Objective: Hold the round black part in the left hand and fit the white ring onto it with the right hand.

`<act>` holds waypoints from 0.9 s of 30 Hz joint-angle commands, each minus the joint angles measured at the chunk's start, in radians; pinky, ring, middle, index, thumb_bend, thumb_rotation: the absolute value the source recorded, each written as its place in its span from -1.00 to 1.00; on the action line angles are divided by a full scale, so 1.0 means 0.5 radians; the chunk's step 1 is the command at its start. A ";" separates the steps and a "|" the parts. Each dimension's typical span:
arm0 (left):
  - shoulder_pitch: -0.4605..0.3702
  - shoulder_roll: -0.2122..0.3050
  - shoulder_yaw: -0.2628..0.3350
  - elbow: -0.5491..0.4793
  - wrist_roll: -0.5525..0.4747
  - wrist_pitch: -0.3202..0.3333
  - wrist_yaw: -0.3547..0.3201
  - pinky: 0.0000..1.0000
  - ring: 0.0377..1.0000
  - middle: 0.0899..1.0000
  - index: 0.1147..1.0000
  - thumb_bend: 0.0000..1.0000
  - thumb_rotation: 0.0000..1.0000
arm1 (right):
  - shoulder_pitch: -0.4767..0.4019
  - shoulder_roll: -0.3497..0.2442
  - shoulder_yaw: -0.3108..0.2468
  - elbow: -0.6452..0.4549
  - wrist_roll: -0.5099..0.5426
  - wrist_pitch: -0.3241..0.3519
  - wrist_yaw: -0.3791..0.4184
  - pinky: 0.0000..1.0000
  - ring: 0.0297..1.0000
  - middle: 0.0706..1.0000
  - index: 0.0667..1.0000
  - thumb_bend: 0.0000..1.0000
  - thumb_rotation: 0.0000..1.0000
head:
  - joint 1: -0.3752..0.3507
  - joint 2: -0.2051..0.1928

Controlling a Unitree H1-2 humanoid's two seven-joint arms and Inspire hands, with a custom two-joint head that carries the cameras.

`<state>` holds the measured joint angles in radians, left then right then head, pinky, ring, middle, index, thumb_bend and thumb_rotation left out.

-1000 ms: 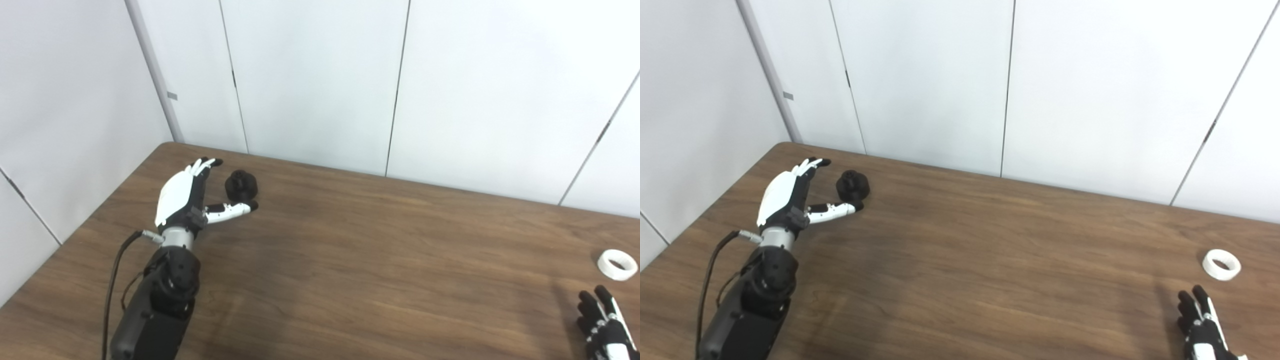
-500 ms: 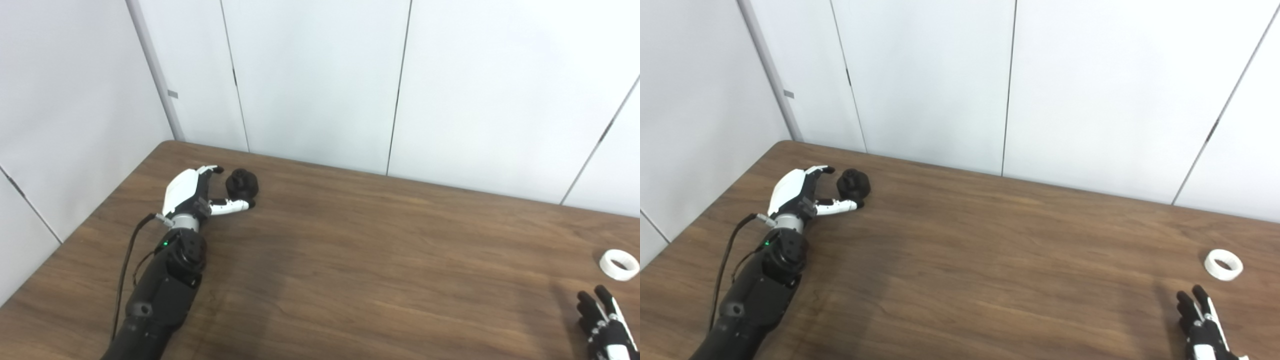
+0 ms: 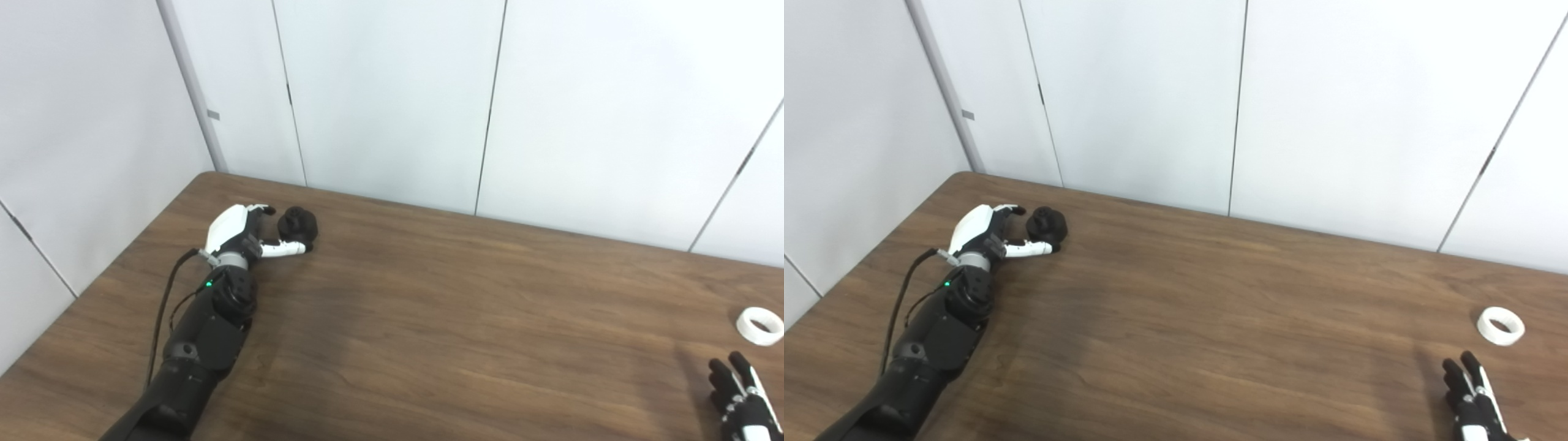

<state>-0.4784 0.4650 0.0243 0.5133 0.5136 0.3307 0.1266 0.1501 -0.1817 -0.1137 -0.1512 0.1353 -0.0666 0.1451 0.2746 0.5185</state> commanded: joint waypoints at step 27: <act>-0.177 0.067 -0.121 0.112 -0.020 -0.126 0.117 1.00 1.00 0.88 0.56 0.94 -0.31 | 0.127 -0.002 0.010 -0.014 -0.011 -0.023 -0.003 1.00 0.93 0.86 0.93 0.18 0.74 | -0.032 0.025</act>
<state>-0.5104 0.4744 -0.0380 0.5870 0.5012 0.2828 0.1565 0.1769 -0.1834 -0.1117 -0.1706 0.1299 -0.0740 0.1436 0.2577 0.5307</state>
